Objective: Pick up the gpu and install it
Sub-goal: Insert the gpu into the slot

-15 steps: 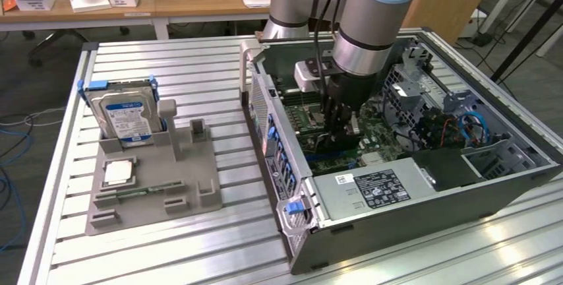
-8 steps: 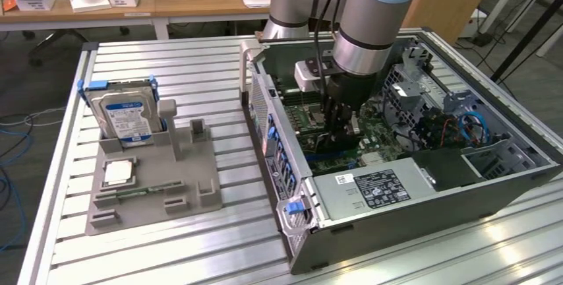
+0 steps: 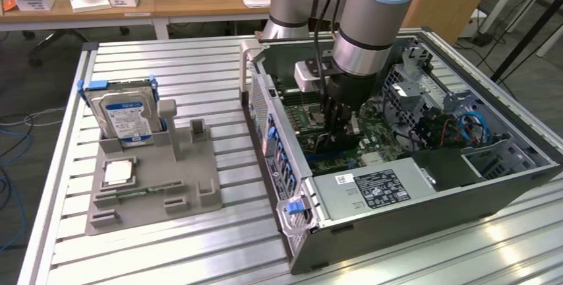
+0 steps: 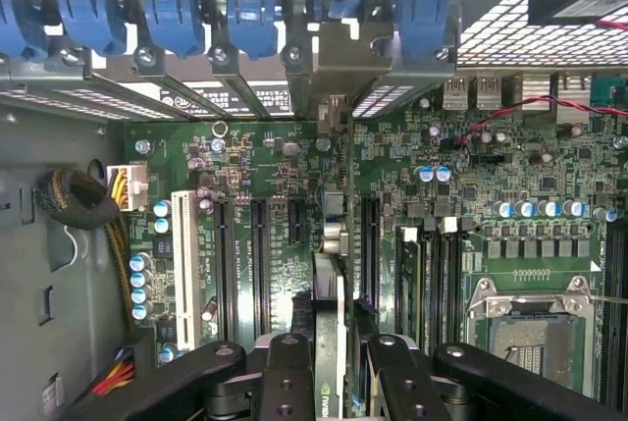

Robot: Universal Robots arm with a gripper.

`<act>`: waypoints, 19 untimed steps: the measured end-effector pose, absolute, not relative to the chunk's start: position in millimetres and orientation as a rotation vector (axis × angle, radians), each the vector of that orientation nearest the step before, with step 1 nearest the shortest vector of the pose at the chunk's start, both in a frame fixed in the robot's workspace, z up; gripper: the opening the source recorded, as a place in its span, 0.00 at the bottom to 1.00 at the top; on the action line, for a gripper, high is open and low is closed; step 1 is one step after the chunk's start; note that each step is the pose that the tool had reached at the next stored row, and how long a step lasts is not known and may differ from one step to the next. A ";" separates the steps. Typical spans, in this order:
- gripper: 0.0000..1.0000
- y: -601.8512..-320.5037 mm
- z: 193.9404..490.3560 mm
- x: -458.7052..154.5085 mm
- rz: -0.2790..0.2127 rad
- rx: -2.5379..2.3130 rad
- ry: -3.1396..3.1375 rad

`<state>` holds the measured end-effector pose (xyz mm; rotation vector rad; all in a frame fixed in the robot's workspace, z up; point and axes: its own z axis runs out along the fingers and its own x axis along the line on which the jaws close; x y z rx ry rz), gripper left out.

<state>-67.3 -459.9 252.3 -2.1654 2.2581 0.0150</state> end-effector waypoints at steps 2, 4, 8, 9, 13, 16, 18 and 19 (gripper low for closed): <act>0.26 -459.9 251.4 -67.3 0.015 -2.165 2.258; 0.26 -459.4 249.8 -67.3 0.016 -2.165 2.257; 0.26 -459.1 249.8 -67.9 0.015 -2.165 2.258; 0.26 -459.0 249.5 -68.0 0.015 -2.165 2.258; 0.26 -458.6 246.1 -69.2 0.016 -2.164 2.257; 0.26 -458.7 245.3 -69.3 0.016 -2.165 2.257; 0.26 -458.7 245.2 -69.4 0.016 -2.165 2.258; 0.26 -458.6 245.1 -69.4 0.016 -2.165 2.258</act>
